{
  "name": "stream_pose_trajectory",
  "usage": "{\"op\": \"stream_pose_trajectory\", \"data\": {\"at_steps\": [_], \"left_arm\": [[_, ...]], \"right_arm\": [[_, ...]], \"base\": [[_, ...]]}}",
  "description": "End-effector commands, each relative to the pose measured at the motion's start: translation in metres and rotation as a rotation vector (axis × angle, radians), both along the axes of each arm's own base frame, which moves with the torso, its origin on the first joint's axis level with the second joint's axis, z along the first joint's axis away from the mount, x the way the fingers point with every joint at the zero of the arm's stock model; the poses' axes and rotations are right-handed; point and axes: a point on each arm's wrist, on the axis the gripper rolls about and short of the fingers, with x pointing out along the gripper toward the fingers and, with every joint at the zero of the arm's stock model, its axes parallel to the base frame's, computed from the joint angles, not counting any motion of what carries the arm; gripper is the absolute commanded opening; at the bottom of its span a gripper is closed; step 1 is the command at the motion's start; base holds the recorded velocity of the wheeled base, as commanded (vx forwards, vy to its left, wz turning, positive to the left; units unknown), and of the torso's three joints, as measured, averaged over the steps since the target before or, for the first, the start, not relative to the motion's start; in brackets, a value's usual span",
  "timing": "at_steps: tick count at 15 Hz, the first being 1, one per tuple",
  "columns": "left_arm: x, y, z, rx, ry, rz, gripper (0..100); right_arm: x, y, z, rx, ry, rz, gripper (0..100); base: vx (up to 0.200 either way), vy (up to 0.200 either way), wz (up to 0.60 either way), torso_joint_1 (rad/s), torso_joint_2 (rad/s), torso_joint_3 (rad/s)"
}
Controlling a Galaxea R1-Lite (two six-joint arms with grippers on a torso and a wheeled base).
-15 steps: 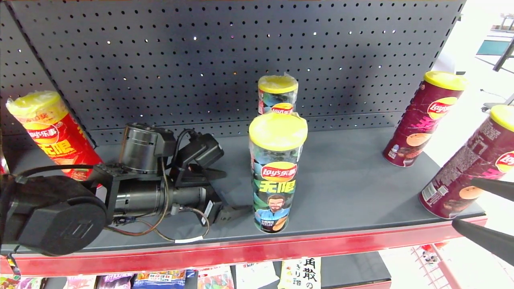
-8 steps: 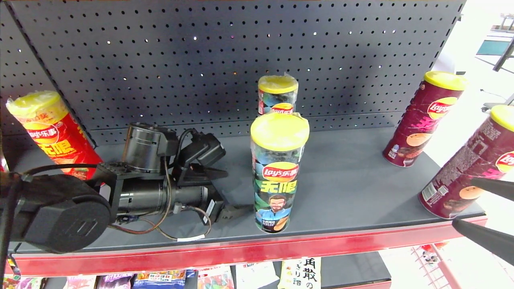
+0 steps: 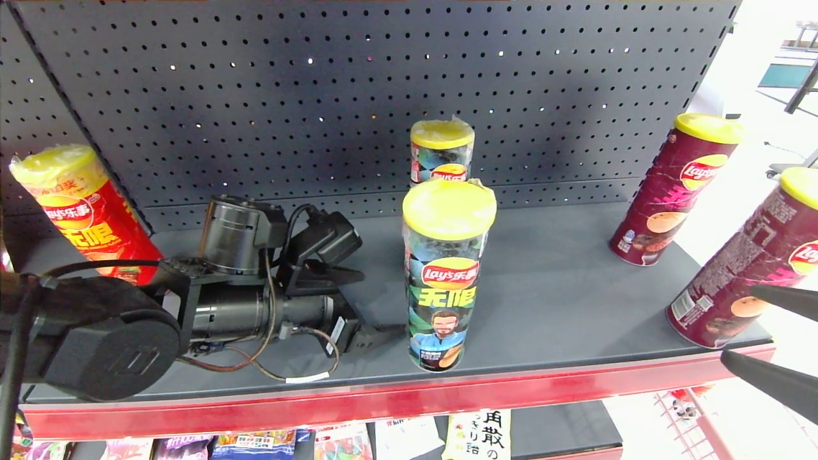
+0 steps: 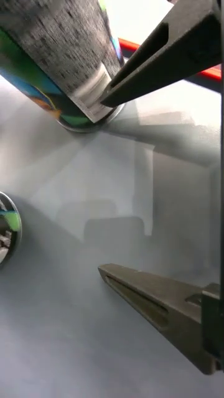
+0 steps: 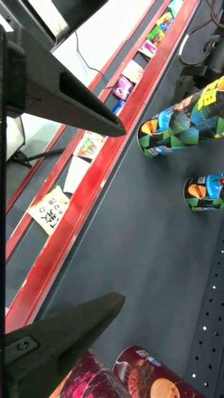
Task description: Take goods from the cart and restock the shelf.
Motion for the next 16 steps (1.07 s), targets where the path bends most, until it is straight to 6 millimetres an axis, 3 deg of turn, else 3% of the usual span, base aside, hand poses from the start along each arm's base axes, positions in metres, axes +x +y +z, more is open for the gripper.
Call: {"op": "stream_pose_trajectory", "data": {"at_steps": [1, 3, 7, 9, 11, 14, 16], "left_arm": [[-0.007, 0.01, 0.005, -0.001, -0.012, 0.029, 100], [-0.022, 0.035, 0.013, -0.004, -0.039, 0.092, 100], [-0.086, 0.08, 0.05, -0.02, -0.231, 0.309, 100], [-0.112, 0.095, 0.051, -0.001, -0.285, 0.43, 100], [-0.152, 0.117, 0.042, -0.034, -0.336, 0.577, 100], [-0.16, 0.133, 0.027, 0.034, -0.348, 0.859, 100], [-0.164, 0.138, 0.036, 0.009, -0.394, 0.889, 100]], "right_arm": [[-0.001, 0.0, -0.002, -0.002, 0.006, 0.003, 100], [-0.007, -0.002, -0.011, -0.011, 0.013, 0.005, 100], [-0.029, -0.011, -0.037, -0.019, 0.007, -0.048, 100], [-0.037, -0.015, -0.051, -0.034, 0.008, -0.129, 100], [-0.049, -0.022, -0.07, -0.053, 0.0, -0.281, 100], [-0.055, -0.025, -0.073, -0.05, -0.024, -0.333, 100], [-0.053, -0.025, -0.072, -0.054, -0.021, -0.362, 100]], "base": [[0.0, 0.0, 0.0, 0.0, 0.0, 0.0], [0.0, 0.0, 0.0, 0.0, 0.0, 0.0], [0.0, 0.0, 0.0, 0.0, 0.0, 0.0], [0.0, 0.0, 0.0, 0.0, 0.0, 0.0], [0.0, 0.0, 0.0, 0.0, 0.0, 0.0], [0.0, 0.0, 0.0, 0.0, 0.0, 0.0], [0.0, 0.0, 0.0, 0.0, 0.0, 0.0]]}}
